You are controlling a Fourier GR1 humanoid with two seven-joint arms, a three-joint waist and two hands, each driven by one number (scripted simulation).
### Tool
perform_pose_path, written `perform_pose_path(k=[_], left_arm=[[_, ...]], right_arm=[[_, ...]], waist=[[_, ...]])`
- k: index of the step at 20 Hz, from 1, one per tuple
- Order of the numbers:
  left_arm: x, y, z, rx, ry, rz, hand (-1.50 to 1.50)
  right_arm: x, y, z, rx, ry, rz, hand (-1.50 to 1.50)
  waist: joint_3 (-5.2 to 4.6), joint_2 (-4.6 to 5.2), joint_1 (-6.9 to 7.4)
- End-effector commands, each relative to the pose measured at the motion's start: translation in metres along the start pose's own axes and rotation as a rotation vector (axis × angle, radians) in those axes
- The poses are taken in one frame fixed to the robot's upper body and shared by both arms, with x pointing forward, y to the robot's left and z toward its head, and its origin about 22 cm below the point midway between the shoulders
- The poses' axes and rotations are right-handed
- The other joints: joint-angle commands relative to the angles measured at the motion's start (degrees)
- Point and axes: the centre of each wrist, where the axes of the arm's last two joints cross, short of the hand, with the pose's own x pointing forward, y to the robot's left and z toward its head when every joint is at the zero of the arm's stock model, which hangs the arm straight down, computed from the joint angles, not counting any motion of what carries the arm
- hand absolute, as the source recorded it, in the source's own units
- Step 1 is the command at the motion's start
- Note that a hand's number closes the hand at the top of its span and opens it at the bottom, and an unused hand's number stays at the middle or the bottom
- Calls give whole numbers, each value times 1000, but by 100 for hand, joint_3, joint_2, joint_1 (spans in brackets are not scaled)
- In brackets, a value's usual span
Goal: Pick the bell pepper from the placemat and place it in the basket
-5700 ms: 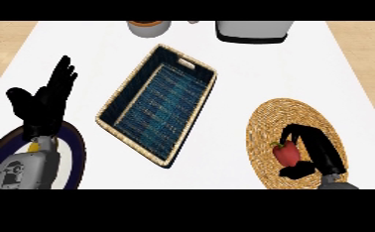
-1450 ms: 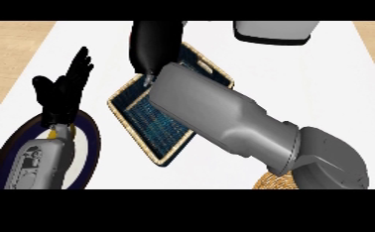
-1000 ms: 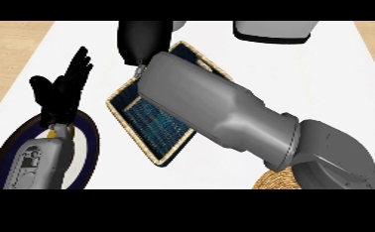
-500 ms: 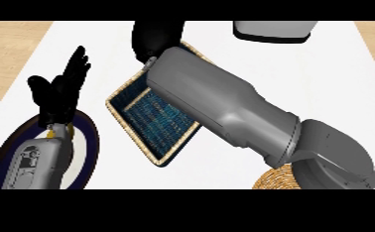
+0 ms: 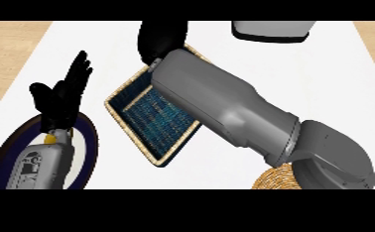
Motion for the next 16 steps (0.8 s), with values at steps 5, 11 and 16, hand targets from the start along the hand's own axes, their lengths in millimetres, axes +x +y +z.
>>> perform_pose_path(k=[5, 11, 16], left_arm=[[-2, -9, 2, -16, 2, 5, 0], [15, 11, -2, 20, -11, 1, 0], [5, 20, -10, 12, 2, 5, 0]], right_arm=[[-8, 28, 4, 24, 116, 68, 150], [-6, 19, 1, 60, 96, 87, 150], [-15, 34, -2, 131, 122, 72, 150]], waist=[[1, 12, 10], [7, -20, -65], [3, 18, -21]])
